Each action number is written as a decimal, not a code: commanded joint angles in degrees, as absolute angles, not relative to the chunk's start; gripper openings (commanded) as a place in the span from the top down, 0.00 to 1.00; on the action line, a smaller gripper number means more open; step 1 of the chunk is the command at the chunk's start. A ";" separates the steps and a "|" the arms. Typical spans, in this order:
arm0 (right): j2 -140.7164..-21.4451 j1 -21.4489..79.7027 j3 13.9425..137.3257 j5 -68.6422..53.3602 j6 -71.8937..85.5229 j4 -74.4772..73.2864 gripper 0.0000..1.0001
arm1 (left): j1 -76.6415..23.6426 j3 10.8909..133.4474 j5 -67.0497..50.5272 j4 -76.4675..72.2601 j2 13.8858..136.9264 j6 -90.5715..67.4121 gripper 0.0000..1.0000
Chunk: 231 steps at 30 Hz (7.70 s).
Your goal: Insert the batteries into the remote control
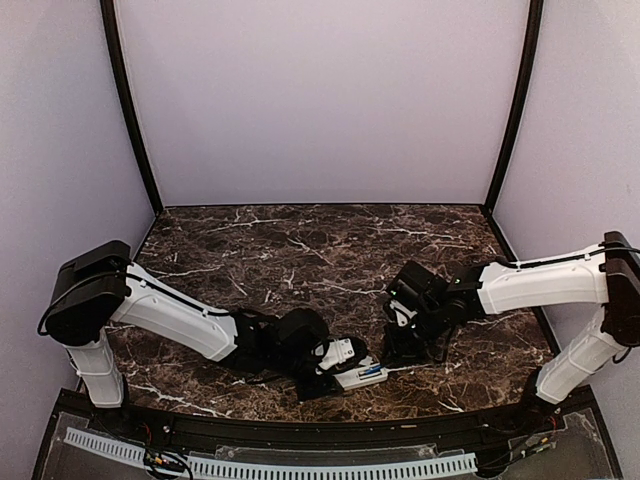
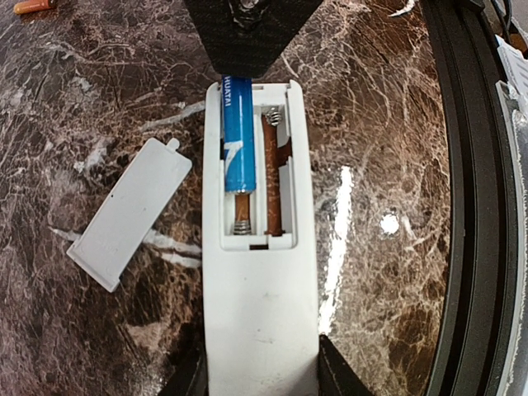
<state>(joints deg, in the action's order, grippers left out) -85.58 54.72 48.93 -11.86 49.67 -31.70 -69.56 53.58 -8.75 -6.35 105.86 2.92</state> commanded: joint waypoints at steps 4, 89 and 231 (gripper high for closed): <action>-84.66 54.32 47.91 -12.55 48.68 -29.39 0.80 | -69.96 52.87 -8.74 1.84 108.78 3.60 1.00; -97.04 62.68 59.76 -1.33 48.08 -36.22 0.87 | -69.96 53.13 -5.93 5.56 109.56 7.38 1.00; -91.05 59.33 70.12 -41.41 13.48 -33.69 1.00 | -69.50 45.94 -8.29 -8.27 78.47 58.09 0.70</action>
<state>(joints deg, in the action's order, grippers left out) -90.21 58.65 68.40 -40.18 13.80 -35.24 -69.28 44.86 -9.06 -7.68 77.80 57.89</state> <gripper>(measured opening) 0.044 0.323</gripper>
